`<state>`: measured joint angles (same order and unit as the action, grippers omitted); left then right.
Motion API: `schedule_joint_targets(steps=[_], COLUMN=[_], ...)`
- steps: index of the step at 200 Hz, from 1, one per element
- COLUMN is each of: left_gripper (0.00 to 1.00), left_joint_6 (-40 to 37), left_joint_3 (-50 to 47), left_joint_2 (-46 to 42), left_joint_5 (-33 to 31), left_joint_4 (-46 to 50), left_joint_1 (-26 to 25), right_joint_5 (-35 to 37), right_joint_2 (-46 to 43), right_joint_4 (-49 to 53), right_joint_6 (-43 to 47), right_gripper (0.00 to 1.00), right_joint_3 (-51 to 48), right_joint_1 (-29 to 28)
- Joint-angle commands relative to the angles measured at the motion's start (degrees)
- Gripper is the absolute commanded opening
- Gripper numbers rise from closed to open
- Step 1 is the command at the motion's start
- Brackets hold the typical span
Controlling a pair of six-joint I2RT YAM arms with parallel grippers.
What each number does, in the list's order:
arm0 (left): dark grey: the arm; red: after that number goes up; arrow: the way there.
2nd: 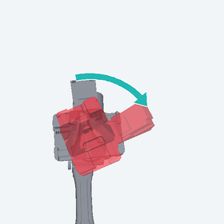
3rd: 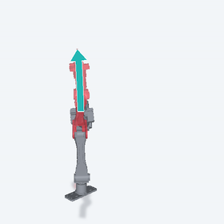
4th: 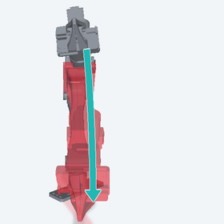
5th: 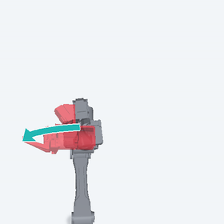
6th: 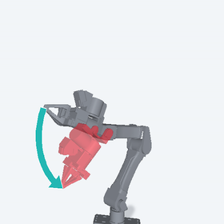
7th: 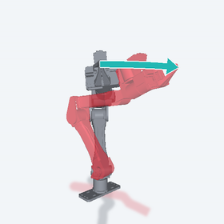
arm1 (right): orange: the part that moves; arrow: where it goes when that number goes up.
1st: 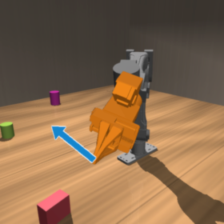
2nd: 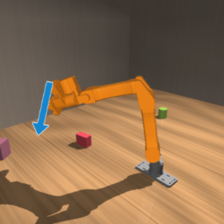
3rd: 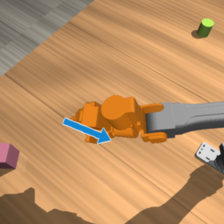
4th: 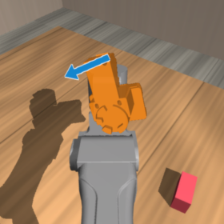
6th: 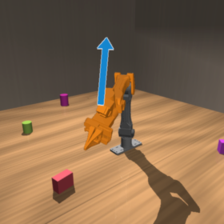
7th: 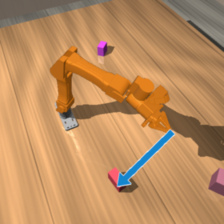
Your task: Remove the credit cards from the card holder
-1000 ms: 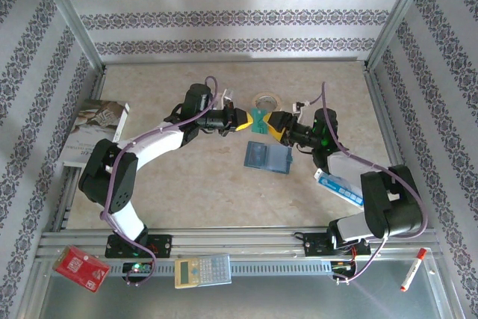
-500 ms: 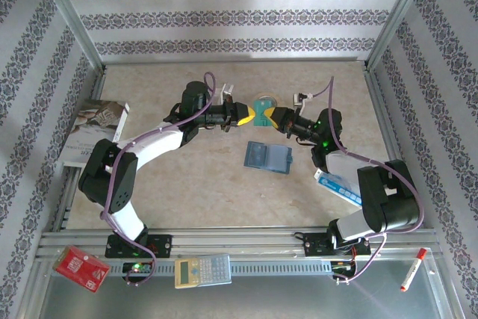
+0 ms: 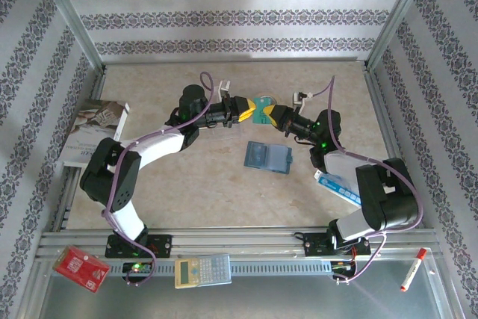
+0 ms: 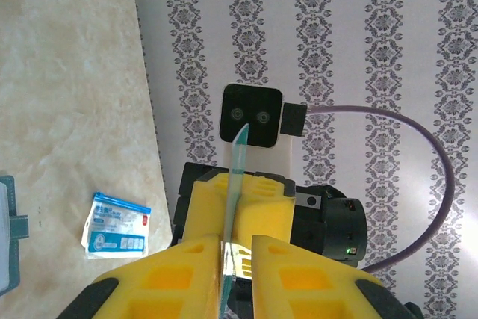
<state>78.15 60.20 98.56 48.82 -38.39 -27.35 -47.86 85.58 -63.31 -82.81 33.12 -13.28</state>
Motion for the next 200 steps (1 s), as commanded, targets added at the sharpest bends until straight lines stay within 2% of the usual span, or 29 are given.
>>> schedule_joint_targets(steps=[1, 16, 67, 78, 92, 104, 143, 173, 200], left_gripper=[0.21, 0.2, 0.0, 0.0, 0.0, 0.0, 0.0, 0.0, 0.0], left_joint_6=[0.87, 0.83, -0.47, -1.87, -4.56, -7.24, -21.81, -36.56, -50.65], left_joint_3=[0.41, 0.61, 0.81, 0.81, 0.54, -0.06, 0.08, 4.95, 13.18], left_joint_2=[1.29, 1.78, 1.83, 1.23, -0.1, -1.88, -9.63, -13.16, -11.88], left_joint_5=[0.14, 0.24, 0.52, 0.54, 0.54, 0.5, -2.46, -8.26, -15.45], left_joint_4=[-4.89, -4.85, -3.58, -1.74, 1.74, 5.13, 26.22, 45.37, 61.13], left_joint_1=[-1.02, -1.12, -1.0, -0.56, 0.61, 2.13, 7.61, 10.06, 10.07], right_joint_5=[-0.5, -0.51, -1.46, -1.62, -2.01, -1.95, -2.87, -1.08, 3.38], right_joint_2=[1.16, 1.39, 2.41, 2.57, 2.75, 2.76, 0.59, -3.45, -7.85], right_joint_4=[-2.35, -2.34, -1.82, -1.17, 0.2, 0.53, 7.33, 22.49, 38.35], right_joint_6=[-0.47, -0.77, -1.18, -1.0, -0.42, -0.15, 4.39, 13.02, 22.89], right_gripper=[0.05, 0.05, 0.08, 0.17, 0.42, 0.53, 0.67, 0.77, 0.85], right_joint_3=[0.01, 0.14, 0.45, -0.02, -0.95, -2.38, -5.02, -4.7, -2.69], right_joint_1=[-0.75, -0.78, -0.57, 0.05, 1.6, 3.35, 8.36, 9.84, 9.95])
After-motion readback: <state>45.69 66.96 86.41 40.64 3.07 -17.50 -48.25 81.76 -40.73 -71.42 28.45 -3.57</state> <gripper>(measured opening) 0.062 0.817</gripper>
